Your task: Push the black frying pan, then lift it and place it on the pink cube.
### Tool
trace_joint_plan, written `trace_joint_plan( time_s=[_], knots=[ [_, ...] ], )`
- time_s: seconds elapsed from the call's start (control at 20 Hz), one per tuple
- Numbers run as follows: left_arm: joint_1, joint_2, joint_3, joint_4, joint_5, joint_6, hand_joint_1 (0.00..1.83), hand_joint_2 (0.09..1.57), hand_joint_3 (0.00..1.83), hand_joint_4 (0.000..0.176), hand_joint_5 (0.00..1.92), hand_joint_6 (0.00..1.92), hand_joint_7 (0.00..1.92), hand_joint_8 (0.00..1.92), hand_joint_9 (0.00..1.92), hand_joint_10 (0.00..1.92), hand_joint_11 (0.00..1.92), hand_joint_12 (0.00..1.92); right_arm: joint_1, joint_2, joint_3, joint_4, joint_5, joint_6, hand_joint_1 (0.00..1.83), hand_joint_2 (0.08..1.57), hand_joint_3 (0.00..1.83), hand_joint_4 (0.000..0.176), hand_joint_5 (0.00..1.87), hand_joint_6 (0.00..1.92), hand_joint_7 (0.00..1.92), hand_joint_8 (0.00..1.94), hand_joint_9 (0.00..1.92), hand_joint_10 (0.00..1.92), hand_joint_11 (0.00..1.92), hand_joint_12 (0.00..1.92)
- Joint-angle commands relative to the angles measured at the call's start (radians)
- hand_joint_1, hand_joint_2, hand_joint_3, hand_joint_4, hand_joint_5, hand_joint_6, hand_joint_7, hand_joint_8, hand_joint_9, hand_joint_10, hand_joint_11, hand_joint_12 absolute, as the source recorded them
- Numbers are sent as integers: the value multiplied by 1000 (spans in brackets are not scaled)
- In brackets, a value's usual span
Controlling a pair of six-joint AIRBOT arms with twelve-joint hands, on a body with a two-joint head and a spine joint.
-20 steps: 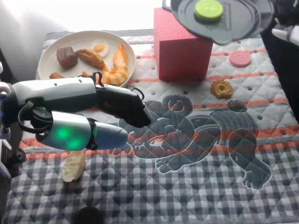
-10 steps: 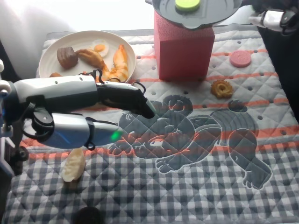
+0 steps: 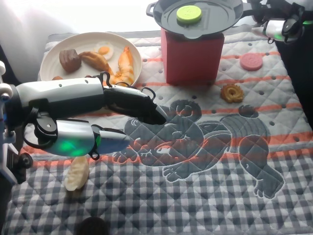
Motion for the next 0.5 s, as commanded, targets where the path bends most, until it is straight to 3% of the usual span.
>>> trace_joint_plan(
  time_s=[0.0,0.05,0.1,0.15,0.2,0.25,0.3,0.35,0.4,0.45],
  knots=[
    [-12,0,4,-47,-97,-2,819,1496,0,3,365,493,458,34,200,414,0,670,17,-3,5,-16,102,2,1477,1259,1,5,1116,1921,1334,1941,1471,1921,1547,1921],
    [-11,0,4,-51,-97,1,809,1476,0,3,327,523,434,24,189,441,0,656,11,-4,4,-14,95,2,1359,1273,3,0,924,1921,1150,1941,1312,1921,1388,1921],
    [-10,0,4,-54,-97,1,775,1485,0,0,317,534,430,23,192,454,0,667,2,-4,1,-13,92,2,1034,1293,210,0,576,1845,987,1941,1173,1921,1260,1921],
    [-8,1,4,-56,-97,1,749,1500,5,7,300,530,417,18,184,456,0,629,-5,-3,-5,-8,91,-4,1024,1376,110,0,371,1906,676,1749,791,1915,892,1921],
    [-7,2,4,-60,-97,1,711,1514,11,0,338,529,442,30,220,481,0,689,-12,8,-29,-3,92,-32,1185,1350,35,0,95,1611,571,1695,554,1815,654,1921],
    [-6,2,4,-63,-96,1,600,1551,25,0,334,521,425,23,211,492,0,697,-14,20,-54,-3,92,-59,984,1288,0,0,19,1256,228,1350,311,1707,383,1921],
    [-2,5,3,-68,-96,1,596,1551,21,0,332,508,415,20,202,503,0,661,-20,37,-81,-2,94,-93,817,1273,0,0,3,727,94,866,61,1318,76,1755],
    [0,6,2,-73,-96,3,608,1549,10,0,370,456,434,29,225,514,0,690,-25,51,-101,-3,95,-104,727,1246,0,29,0,285,18,350,11,486,14,1022],
    [3,8,1,-79,-96,7,642,1545,5,0,372,443,433,28,225,515,0,705,-34,65,-116,-3,100,-105,661,1201,0,74,0,56,3,69,1,96,2,204],
    [6,9,0,-85,-95,11,613,1550,6,0,371,439,435,29,230,515,0,724,-43,78,-131,-3,105,-110,629,1178,0,91,0,10,0,13,0,18,0,40]
  ],
)
